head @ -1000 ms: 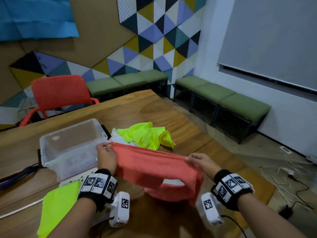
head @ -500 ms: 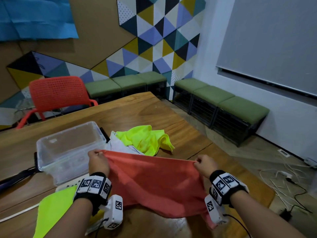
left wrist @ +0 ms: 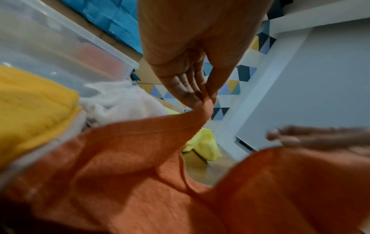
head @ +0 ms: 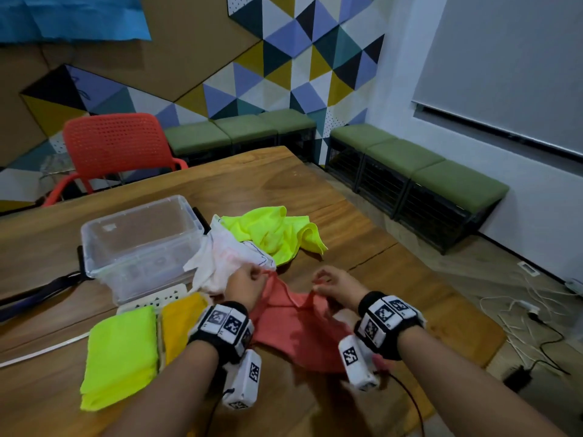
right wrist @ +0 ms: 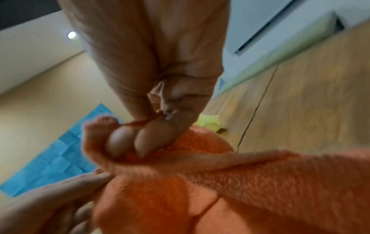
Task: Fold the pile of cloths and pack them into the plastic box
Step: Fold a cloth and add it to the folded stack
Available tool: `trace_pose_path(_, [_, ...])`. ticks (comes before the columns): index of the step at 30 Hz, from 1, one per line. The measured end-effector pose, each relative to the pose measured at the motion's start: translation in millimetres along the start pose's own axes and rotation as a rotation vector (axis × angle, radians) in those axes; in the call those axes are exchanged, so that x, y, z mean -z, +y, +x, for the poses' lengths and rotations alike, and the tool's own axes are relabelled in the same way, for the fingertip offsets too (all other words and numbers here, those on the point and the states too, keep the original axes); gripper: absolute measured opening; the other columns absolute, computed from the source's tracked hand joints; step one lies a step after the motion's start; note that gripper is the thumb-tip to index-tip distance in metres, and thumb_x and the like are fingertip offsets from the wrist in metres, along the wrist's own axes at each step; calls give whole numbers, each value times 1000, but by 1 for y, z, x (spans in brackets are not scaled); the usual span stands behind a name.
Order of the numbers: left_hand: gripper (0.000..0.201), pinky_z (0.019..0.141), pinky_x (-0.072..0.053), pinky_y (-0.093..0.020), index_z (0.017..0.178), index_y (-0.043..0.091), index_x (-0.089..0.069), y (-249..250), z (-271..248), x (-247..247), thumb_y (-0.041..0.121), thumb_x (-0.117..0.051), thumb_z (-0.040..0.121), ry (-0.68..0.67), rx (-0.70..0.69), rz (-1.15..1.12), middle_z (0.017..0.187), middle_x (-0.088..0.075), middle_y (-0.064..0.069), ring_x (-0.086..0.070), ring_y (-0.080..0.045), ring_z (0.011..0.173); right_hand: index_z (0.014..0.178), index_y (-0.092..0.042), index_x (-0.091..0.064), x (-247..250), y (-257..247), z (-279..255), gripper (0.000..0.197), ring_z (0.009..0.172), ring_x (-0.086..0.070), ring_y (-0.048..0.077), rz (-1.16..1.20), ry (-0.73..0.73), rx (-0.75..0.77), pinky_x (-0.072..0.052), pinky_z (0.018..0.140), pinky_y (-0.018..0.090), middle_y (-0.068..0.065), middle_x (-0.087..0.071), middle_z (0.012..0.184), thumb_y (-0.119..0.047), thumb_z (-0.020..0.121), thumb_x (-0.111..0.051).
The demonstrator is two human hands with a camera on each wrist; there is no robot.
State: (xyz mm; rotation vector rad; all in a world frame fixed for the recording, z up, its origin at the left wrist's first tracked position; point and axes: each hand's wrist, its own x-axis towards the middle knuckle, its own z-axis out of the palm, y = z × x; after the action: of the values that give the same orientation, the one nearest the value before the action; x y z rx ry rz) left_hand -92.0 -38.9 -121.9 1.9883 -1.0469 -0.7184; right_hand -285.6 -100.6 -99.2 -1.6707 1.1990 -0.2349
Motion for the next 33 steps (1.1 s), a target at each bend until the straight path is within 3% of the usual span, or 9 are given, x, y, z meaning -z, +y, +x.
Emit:
trace_pose_path(2, [20,84,-47,-33,105,2,-63,12,-13,-9,8,-59,86,-26,-27,-27,98,-67,-19,-63,-30,95,81,-13,-56,-15,-14,-1,27,39,-57,4,189,-79,-7,-47,40,16,4,-58,61,5,93,-41])
trace_pose_path(5, [28,78,-52,-37,115,9,-56,17,-24,-9,3,-52,87,-22,-109,-41,89,-63,-16,-62,-30,81,102,-2,-59,-23,-24,-3,34,46,-63,7,150,-117,61,-53,47,19,9,-64,68,17,87,-35])
trace_pose_path(9, [28,80,-45,-19,107,5,-68,14,-31,-2,-3,-52,87,-70,-166,-78,98,-69,-10,-62,-21,89,103,4,-67,-25,-27,-7,20,77,-61,17,-250,51,251,-43,59,13,17,-69,92,0,85,-60])
trace_pose_path(14, [18,79,-47,-13,101,8,-73,7,-44,-4,12,-62,87,-107,-171,-207,97,-70,-4,-62,-10,94,61,-18,-59,-24,-22,-7,26,43,-49,-7,-166,147,279,-32,44,8,-10,-48,55,-20,86,-67])
trace_pose_path(18, [18,73,-48,-26,74,32,-72,6,-55,-7,23,-64,87,-193,-180,-373,78,-68,-12,-59,-12,74,73,-3,-63,-27,-18,-4,25,38,-41,-1,-104,124,221,-30,44,12,-2,-46,54,-23,86,-66])
trace_pose_path(23, [17,67,-41,0,100,7,-72,5,-55,-7,9,-65,85,-81,-275,-181,93,-71,-5,-62,-10,85,60,-9,-56,-31,-19,-7,30,34,-42,-4,-23,112,199,-30,41,8,0,-46,52,-21,86,-66])
trace_pose_path(28, [29,79,-38,-2,116,10,-62,8,-50,3,3,-56,89,-29,-305,-162,113,-64,-3,-56,-8,101,73,-14,-63,-22,-19,-15,22,70,-51,14,-436,106,130,-34,54,18,3,-52,71,-28,89,-56])
trace_pose_path(31, [33,90,-33,-9,122,12,-61,7,-39,19,5,-50,92,52,-301,-103,121,-63,-3,-55,-12,112,104,-15,-65,-7,-3,-18,31,109,-50,25,-887,62,-101,-46,90,34,8,-53,111,-40,88,-55])
trace_pose_path(33, [30,90,-33,-9,116,12,-64,6,-31,30,3,-48,92,73,-324,-56,118,-66,-5,-57,-17,113,109,-14,-63,1,6,-22,34,112,-54,25,-957,32,-245,-47,95,37,7,-56,117,-39,87,-56])
